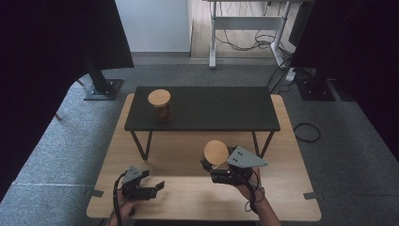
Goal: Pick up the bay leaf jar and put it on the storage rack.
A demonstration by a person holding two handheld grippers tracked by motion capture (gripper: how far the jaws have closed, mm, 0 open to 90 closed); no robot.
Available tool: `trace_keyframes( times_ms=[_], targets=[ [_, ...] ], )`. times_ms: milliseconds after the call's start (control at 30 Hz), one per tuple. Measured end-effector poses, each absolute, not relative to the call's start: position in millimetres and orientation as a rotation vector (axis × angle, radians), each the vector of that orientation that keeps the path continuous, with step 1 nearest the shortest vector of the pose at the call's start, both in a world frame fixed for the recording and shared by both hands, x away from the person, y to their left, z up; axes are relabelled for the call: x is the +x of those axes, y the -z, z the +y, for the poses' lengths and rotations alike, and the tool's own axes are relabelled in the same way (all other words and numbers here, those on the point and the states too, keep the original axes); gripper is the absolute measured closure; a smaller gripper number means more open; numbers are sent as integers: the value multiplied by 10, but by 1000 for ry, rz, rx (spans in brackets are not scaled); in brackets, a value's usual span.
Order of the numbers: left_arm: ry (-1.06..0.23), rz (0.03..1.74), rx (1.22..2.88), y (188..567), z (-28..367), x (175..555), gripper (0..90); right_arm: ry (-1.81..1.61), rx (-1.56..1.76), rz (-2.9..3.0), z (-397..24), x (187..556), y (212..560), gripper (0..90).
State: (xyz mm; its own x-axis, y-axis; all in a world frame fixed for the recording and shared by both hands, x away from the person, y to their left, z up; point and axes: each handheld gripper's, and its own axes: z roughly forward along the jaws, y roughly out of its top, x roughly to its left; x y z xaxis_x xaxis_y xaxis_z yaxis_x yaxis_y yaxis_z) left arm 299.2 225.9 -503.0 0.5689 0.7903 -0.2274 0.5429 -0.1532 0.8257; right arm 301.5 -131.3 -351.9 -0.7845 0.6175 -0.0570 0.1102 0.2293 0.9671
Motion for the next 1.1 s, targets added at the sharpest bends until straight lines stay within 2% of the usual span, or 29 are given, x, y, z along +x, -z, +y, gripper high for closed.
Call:
trace_keyframes(
  times_ms=[1100],
  targets=[
    [-325, 1097, 1834, 5029, 2254, 2996, 101, -1594, 656, 2057, -1316, 3274, 3200, 252]
  ],
)
